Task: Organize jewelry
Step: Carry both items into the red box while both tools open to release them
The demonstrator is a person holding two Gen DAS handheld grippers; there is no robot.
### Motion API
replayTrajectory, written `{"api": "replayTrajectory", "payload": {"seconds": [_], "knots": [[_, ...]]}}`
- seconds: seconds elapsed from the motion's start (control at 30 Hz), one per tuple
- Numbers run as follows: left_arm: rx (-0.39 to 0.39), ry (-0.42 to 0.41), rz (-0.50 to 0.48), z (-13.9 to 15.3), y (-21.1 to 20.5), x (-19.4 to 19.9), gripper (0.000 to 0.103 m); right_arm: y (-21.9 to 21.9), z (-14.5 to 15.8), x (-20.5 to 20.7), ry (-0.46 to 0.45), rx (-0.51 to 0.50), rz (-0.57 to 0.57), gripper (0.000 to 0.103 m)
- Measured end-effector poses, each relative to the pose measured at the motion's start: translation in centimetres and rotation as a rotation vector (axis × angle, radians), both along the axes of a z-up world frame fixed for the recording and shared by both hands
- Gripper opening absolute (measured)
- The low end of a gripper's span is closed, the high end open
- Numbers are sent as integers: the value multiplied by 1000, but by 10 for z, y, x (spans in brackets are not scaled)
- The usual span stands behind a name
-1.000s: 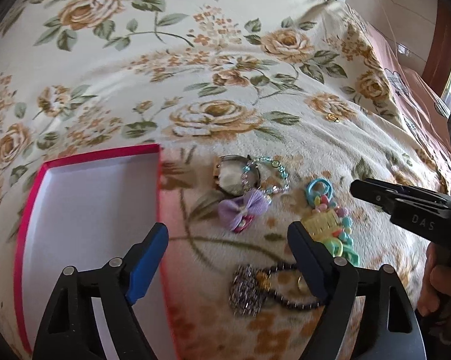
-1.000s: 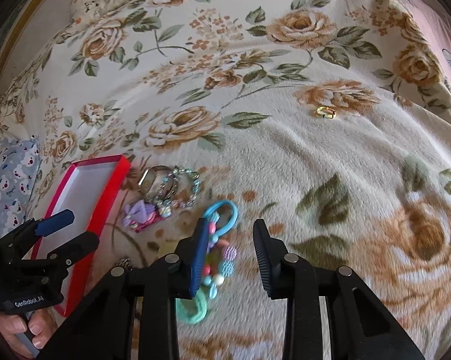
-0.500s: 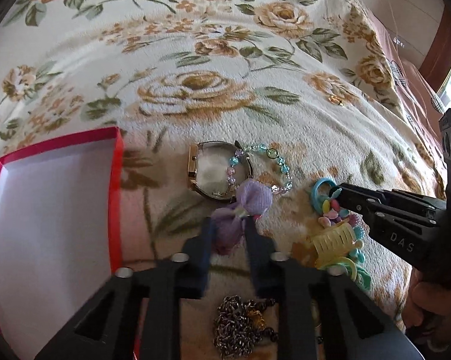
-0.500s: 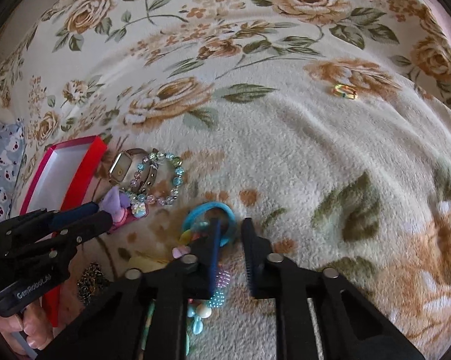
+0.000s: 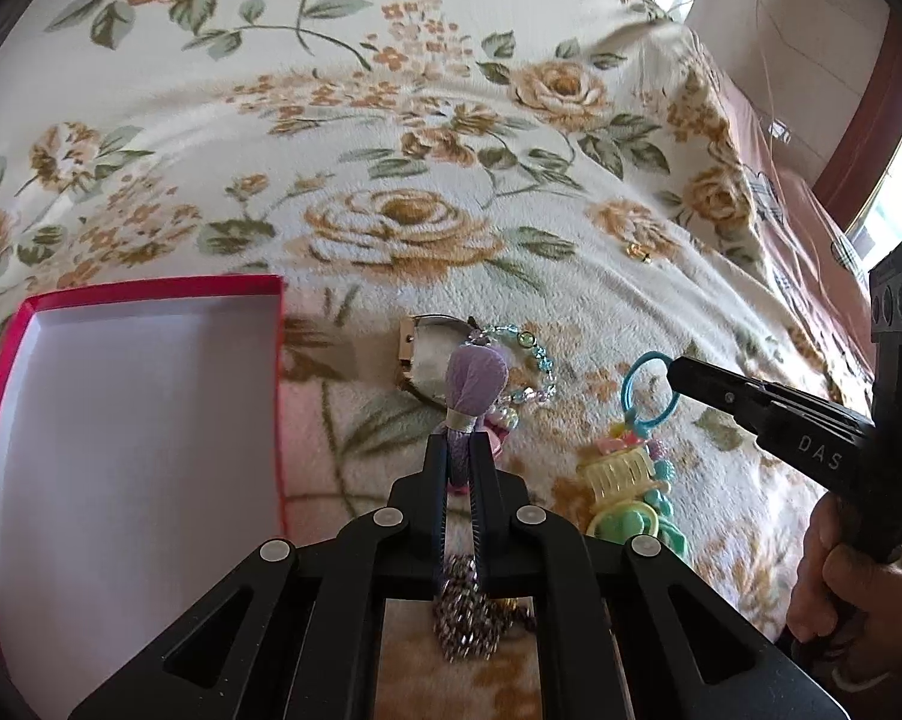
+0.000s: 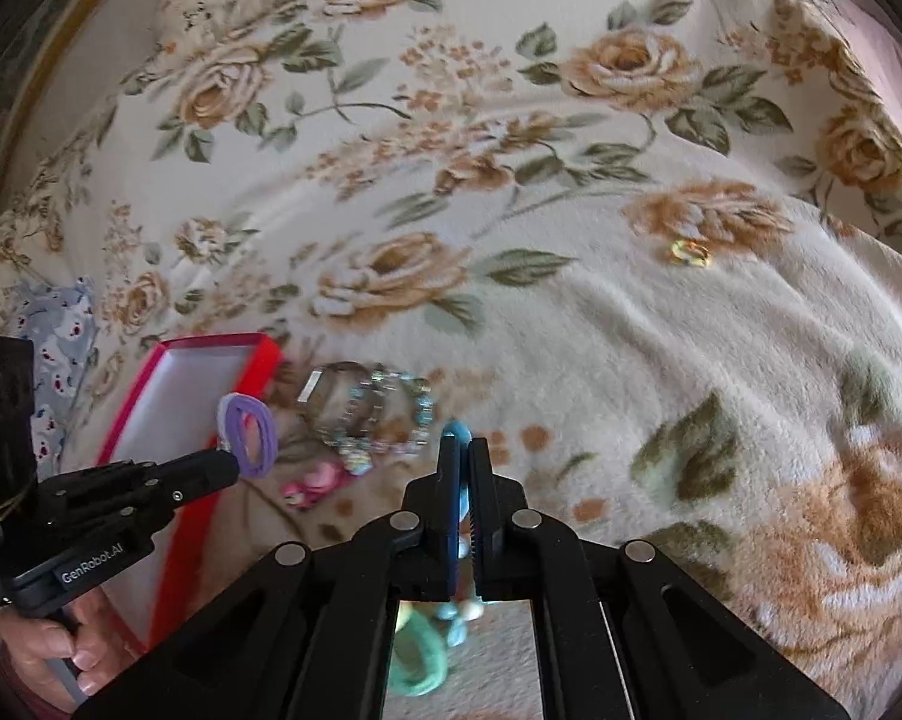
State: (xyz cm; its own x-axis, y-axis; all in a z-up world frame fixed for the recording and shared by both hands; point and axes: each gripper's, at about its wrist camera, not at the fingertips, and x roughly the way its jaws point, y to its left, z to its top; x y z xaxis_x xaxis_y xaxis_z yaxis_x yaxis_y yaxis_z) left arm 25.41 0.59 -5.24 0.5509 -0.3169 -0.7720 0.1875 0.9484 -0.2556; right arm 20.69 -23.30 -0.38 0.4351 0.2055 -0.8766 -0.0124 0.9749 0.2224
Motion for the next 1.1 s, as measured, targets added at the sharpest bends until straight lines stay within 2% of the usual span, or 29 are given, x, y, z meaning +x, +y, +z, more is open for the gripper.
{"api": "replayTrajectory", "payload": {"seconds": [0.23,0.47,0.8,0.97,1.1], "knots": [[-23,-17,54,16,31,-27,6,25,9,-3,-24,40,38,2],[-10,-24,134,26,67,-50,6,58,15,3,-32,92,93,2],[35,-8,232,33,121,-60,6,141,5,22,-11,163,233,2],[61,10,264,28,137,-46,6,183,-9,38,12,183,297,2],[82,21,283,20,146,-31,6,208,-39,56,61,181,325,2]]}}
